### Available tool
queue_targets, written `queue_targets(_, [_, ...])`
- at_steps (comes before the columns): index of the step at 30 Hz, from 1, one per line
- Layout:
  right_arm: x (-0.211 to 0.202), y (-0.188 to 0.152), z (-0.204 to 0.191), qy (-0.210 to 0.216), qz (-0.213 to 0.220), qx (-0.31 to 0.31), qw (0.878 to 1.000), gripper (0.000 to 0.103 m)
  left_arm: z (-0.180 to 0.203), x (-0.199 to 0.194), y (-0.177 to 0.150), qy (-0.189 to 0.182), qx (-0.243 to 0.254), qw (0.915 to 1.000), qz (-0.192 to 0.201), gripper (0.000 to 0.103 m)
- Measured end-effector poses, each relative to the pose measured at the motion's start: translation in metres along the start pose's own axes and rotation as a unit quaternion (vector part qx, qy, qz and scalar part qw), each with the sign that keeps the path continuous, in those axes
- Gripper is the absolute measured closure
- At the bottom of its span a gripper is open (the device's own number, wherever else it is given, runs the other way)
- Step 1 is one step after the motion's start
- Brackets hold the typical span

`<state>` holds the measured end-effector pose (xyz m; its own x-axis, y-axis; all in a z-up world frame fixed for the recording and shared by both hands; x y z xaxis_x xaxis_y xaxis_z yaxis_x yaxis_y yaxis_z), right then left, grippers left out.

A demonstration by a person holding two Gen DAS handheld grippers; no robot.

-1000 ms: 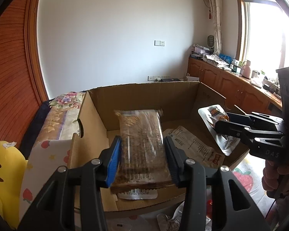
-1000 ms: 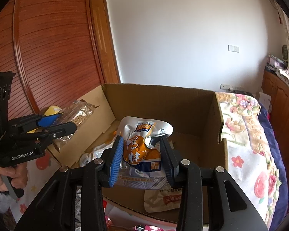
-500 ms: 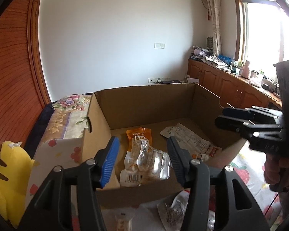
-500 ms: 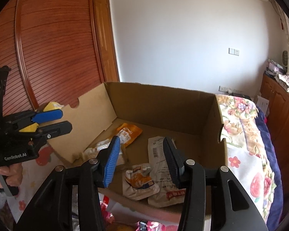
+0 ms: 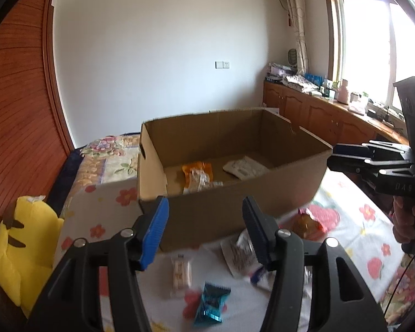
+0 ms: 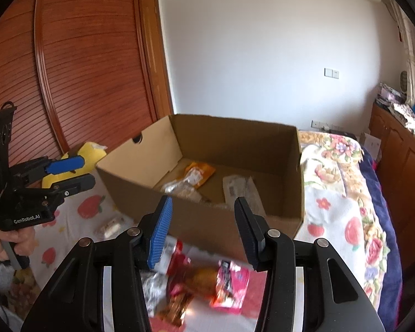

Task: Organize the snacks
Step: 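Move both tools back down to the snacks on the tablecloth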

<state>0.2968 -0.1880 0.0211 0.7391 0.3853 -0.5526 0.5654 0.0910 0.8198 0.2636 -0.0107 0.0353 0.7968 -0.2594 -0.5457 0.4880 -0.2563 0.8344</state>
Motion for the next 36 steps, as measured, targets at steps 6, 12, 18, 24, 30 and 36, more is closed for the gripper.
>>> queue_targets(6, [-0.005,-0.024,-0.001,-0.007,-0.02,0.008,1.0,0.055,0.005,0.001,-0.031,-0.008,0.005,0.9993,-0.036,0.045])
queue_targets(12, [0.004,-0.047,-0.001,-0.014,-0.049,0.016,0.999,0.055,0.01,0.01,-0.062,-0.012,0.005,0.9971,-0.075,0.045])
queue_targets(18, [0.018,-0.064,0.003,-0.016,-0.071,0.024,0.997,0.055,0.008,0.018,-0.079,-0.018,0.004,0.995,-0.099,0.045])
queue_targets(24, [0.037,-0.074,0.005,-0.01,-0.093,0.029,0.995,0.055,0.012,0.026,-0.091,-0.035,0.01,0.9924,-0.117,0.048])
queue_targets(30, [0.049,-0.071,0.003,-0.005,-0.099,0.021,0.995,0.055,0.015,0.034,-0.1,-0.038,0.012,0.9908,-0.129,0.048])
queue_targets(36, [0.057,-0.069,-0.001,0.0,-0.102,0.011,0.995,0.055,0.016,0.042,-0.105,-0.04,0.015,0.9891,-0.141,0.048])
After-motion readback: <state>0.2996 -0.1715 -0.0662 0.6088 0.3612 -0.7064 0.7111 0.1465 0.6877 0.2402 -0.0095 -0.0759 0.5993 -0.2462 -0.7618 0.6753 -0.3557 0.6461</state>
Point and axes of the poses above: each gripper's, at about its wrist camera, not at the fingertips, and x roughly the way its jaws point, z to its right, y to its top, the point moved 1 cm from there along x, roughly the way its jaws point, and after that the axes turned 4 degrees about x, right-handed, at the moved point
